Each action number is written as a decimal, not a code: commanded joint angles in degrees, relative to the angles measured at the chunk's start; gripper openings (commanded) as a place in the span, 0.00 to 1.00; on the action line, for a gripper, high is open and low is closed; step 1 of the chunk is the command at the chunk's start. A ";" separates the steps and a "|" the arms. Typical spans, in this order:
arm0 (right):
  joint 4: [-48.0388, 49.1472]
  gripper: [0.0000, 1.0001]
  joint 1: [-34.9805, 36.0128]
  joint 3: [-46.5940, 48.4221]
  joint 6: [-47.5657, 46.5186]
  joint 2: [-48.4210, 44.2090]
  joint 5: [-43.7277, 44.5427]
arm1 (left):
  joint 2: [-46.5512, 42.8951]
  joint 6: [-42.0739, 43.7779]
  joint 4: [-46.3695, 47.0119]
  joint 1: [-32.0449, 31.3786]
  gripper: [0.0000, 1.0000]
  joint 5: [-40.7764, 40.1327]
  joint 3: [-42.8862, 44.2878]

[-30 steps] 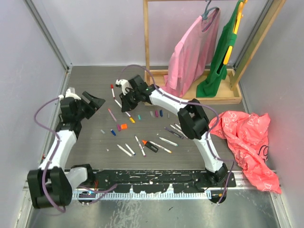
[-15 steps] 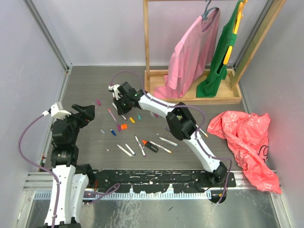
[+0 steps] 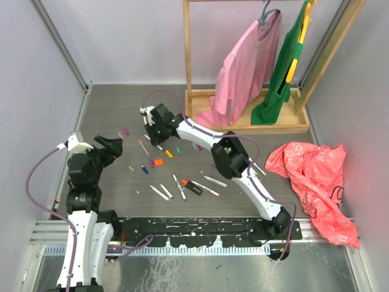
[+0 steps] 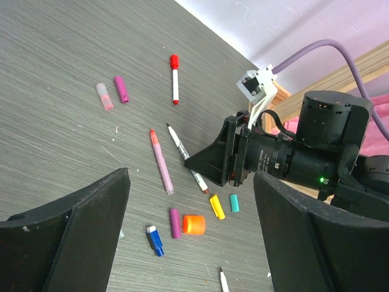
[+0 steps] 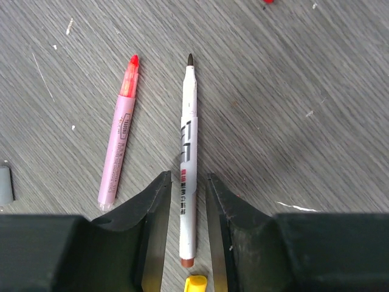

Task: Open the pen caps
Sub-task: Place the pen at the center of the board, then pick up the pen from the center of the board.

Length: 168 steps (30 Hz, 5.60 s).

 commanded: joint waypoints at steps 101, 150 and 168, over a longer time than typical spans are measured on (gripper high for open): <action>-0.85 0.38 -14.64 -53.50 -21.89 -58.17 -40.93 | 86.17 14.14 -10.64 -16.06 0.00 -9.35 67.17; 101.78 0.74 -21.51 -92.28 41.27 -67.95 -49.50 | 24.05 8.06 57.03 -60.12 0.00 -5.92 -4.50; 97.70 0.53 -18.85 -91.38 42.80 -67.13 -49.20 | 28.85 7.28 59.04 -63.50 0.00 -9.73 -2.48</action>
